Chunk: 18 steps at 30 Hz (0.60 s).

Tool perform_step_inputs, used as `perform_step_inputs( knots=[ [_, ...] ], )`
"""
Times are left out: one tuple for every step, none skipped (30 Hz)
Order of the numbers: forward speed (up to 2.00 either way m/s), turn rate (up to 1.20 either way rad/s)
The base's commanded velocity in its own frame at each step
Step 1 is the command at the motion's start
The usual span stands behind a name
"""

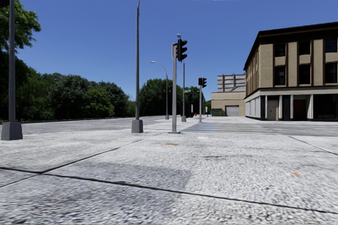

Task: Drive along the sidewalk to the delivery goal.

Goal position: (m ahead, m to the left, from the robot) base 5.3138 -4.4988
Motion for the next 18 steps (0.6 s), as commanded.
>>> perform_step_inputs(
  knots=[
    [2.0, 0.0],
    [2.0, 0.0],
    [2.0, 0.0],
    [2.0, 0.0],
    [2.0, 0.0],
    [2.0, 0.0],
    [2.0, 0.0],
    [2.0, 0.0],
    [2.0, 0.0],
    [2.0, 0.0],
    [2.0, 0.0],
    [2.0, 0.0],
    [2.0, -0.02],
    [2.0, -0.02],
    [2.0, -0.78],
    [2.0, -0.97],
    [2.0, -1.2],
    [2.0, -1.2]
  ],
)
